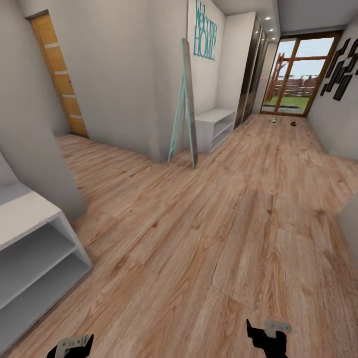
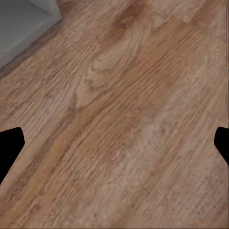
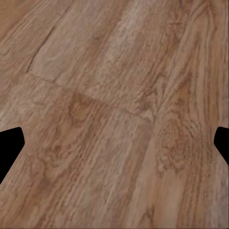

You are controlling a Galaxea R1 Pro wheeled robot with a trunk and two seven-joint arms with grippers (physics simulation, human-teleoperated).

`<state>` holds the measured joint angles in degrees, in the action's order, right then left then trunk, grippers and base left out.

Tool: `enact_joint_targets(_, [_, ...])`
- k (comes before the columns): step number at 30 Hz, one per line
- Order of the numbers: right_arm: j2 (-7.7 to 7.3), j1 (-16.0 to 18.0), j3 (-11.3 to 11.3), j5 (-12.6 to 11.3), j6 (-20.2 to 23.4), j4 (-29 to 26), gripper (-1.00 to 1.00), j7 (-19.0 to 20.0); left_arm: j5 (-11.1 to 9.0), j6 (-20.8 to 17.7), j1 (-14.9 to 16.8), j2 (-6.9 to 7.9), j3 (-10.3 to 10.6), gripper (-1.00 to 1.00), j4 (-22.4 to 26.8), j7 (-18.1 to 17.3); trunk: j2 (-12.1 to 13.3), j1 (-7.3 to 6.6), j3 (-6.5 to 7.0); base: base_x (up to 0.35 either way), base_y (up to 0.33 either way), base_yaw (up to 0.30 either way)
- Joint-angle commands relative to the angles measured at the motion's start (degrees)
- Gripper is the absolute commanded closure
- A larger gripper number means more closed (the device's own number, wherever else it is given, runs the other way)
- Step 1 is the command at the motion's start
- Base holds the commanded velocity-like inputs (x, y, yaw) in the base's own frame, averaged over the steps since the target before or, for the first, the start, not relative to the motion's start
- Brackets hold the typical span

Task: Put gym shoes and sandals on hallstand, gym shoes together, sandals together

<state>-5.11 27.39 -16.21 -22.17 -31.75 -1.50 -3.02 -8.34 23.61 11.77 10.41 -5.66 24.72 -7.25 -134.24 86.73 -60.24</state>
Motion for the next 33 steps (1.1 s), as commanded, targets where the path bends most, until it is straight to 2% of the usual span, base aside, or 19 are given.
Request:
enact_joint_targets(1, [0.01,0.03,-0.49,-0.17,-0.06,0.0,-1.0,-0.35,-0.54,0.06,0.01,-0.05,-0.14,-1.0,-0.02,-0.1,-0.02,0.02,-0.05,0.331,-0.111,-0.3])
enact_joint_targets(6, [0.05,0.03,-0.49,-0.16,-0.06,0.0,-1.0,-0.4,-0.24,0.09,0.01,-0.92,0.08,-1.0,-0.74,0.69,-0.02,0.02,-0.05,0.331,-0.111,-0.3])
enact_joint_targets(23, [0.07,-0.56,-0.5,-0.15,-0.06,-0.08,-1.0,-0.32,-0.24,0.12,0.01,-1.1,0.07,-1.0,-1.36,0.78,-0.02,0.02,-0.05,0.333,-0.086,-0.298])
enact_joint_targets(33, [0.11,-0.59,-0.58,-0.16,-0.12,-0.09,-1.0,-0.25,-0.27,0.2,0.01,-1.1,0.03,-1.0,-1.43,0.78,-0.02,0.02,-0.05,0.339,-0.004,-0.071])
